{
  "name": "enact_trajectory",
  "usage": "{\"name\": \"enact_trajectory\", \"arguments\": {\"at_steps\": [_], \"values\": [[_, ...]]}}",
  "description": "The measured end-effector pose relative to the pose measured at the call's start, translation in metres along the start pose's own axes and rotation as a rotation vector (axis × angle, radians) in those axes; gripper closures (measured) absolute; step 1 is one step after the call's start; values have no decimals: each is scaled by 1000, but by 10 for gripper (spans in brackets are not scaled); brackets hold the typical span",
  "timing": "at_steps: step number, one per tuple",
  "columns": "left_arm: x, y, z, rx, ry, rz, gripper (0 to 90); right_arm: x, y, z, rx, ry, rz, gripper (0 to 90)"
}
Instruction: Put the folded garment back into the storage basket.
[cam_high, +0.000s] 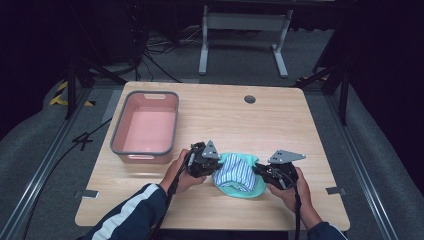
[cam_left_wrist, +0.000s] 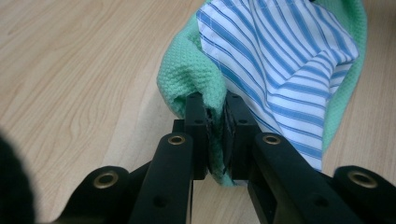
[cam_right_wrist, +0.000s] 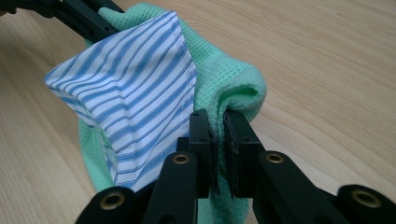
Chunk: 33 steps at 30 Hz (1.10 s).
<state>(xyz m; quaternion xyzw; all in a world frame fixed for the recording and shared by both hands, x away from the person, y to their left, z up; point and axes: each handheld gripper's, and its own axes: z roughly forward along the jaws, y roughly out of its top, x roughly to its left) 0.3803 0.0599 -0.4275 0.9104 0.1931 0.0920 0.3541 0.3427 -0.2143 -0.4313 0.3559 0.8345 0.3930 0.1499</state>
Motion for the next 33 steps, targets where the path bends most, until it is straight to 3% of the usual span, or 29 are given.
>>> {"name": "enact_trajectory", "arguments": {"at_steps": [14, 33], "values": [[15, 15, -22, -30, 34, 7, 822, -2, 21, -2, -15, -9, -4, 823], [42, 24, -69, -68, 114, -7, 821, 7, 82, 3, -51, -2, -78, 823]]}}
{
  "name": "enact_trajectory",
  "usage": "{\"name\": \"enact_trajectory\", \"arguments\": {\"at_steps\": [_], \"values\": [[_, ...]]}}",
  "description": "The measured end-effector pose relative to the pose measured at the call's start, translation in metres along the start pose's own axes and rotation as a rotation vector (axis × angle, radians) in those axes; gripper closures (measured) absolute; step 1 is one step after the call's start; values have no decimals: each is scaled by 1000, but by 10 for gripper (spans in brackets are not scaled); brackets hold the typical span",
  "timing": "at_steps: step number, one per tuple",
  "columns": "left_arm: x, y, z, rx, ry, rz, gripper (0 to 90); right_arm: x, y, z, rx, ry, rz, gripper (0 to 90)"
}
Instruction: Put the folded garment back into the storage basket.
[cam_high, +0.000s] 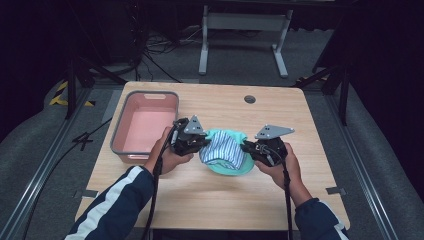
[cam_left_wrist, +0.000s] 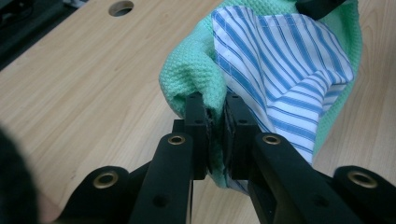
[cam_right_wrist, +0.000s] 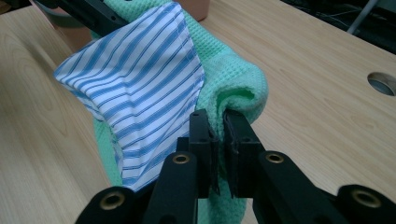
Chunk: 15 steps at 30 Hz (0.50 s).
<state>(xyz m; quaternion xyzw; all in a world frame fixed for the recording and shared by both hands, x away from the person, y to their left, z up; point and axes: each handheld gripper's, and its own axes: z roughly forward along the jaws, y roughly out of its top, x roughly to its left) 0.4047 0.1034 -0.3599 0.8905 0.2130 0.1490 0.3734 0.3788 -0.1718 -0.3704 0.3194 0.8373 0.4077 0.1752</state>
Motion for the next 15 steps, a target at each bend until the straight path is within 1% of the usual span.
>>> {"name": "enact_trajectory", "arguments": {"at_steps": [1, 3, 4, 7, 15], "values": [[1, 0, -2, 0, 1, -2, 821, 1, 4, 1, 0, 2, -5, 823], [4, 0, -6, 0, 17, 2, 821, 2, 9, 2, -8, 8, -8, 823], [5, -1, -8, -2, 19, -7, 821, 3, 12, 3, -9, 10, -7, 823], [11, -2, -16, -17, 44, -18, 821, 6, 21, 5, -16, 15, -17, 823], [28, -8, -32, -17, 77, -53, 821, 14, 45, 15, -24, 22, -45, 823]]}}
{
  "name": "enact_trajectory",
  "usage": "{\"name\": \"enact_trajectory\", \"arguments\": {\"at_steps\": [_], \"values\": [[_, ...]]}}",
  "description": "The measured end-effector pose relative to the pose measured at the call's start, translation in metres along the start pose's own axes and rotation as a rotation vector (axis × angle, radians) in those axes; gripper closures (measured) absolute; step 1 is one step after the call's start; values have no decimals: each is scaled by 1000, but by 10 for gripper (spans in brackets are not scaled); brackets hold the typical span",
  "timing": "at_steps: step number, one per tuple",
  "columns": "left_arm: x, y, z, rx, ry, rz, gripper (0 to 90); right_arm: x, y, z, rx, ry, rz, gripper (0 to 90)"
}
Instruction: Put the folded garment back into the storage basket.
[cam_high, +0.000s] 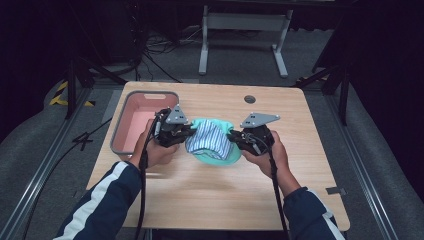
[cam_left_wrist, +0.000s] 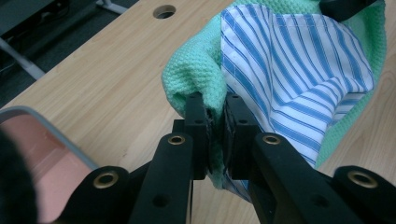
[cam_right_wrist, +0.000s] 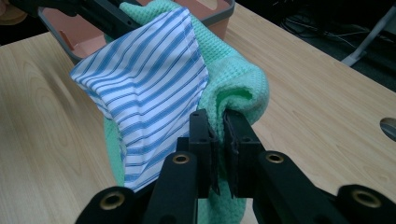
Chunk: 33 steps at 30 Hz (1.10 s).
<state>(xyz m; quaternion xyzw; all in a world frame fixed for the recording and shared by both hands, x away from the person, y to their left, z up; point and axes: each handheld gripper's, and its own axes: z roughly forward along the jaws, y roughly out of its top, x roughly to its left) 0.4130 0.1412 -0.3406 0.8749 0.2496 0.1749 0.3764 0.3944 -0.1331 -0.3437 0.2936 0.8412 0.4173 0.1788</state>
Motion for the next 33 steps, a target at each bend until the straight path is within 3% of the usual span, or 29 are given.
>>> {"name": "enact_trajectory", "arguments": {"at_steps": [10, 25, 33], "values": [[20, -6, -19, 8, 45, -48, 821, 9, 28, 21, 0, 6, -15, 823], [45, -16, -50, 11, 96, -72, 821, 19, 58, 47, 1, 41, -33, 823], [59, -22, -73, 14, 125, -83, 821, 26, 75, 57, -35, 68, -27, 823]]}}
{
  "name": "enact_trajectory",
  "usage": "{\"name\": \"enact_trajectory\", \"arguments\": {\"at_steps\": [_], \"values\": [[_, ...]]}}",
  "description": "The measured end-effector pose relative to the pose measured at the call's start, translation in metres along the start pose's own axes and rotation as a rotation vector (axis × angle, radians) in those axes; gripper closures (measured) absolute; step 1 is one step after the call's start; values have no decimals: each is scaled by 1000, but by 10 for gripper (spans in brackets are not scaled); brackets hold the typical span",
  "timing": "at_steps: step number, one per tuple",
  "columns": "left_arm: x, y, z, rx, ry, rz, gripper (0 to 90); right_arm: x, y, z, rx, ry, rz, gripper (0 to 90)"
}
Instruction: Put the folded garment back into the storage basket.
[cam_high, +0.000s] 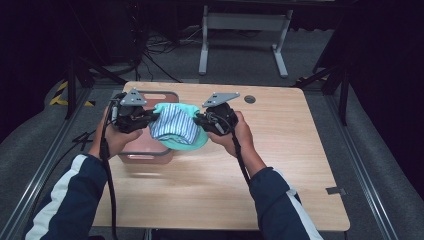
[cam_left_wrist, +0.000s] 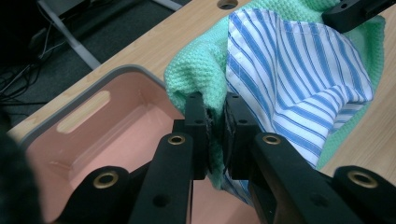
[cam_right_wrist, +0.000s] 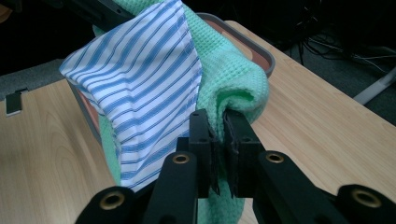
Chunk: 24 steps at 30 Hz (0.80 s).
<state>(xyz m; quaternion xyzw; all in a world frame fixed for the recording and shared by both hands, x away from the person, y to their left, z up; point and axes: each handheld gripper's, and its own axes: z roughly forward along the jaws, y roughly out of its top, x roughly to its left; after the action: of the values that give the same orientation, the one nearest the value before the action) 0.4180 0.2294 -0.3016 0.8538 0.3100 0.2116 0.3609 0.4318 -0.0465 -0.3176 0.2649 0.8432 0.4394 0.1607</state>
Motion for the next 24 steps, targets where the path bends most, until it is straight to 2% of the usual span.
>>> {"name": "enact_trajectory", "arguments": {"at_steps": [9, 15, 18, 22, 24], "values": [[13, -8, -12, 1, 34, -20, 821, 5, 16, 18, -19, 29, -5, 823], [22, -17, -16, 8, 51, -42, 821, 9, 24, 30, -7, 36, -18, 822], [26, -21, -17, 12, 73, -42, 820, 12, 27, 38, 0, 43, -20, 822], [30, -26, -18, 41, 98, -23, 820, 15, 28, 48, 9, 45, -31, 821], [32, -29, -19, 43, 106, -34, 820, 17, 29, 55, 13, 50, -37, 821]]}}
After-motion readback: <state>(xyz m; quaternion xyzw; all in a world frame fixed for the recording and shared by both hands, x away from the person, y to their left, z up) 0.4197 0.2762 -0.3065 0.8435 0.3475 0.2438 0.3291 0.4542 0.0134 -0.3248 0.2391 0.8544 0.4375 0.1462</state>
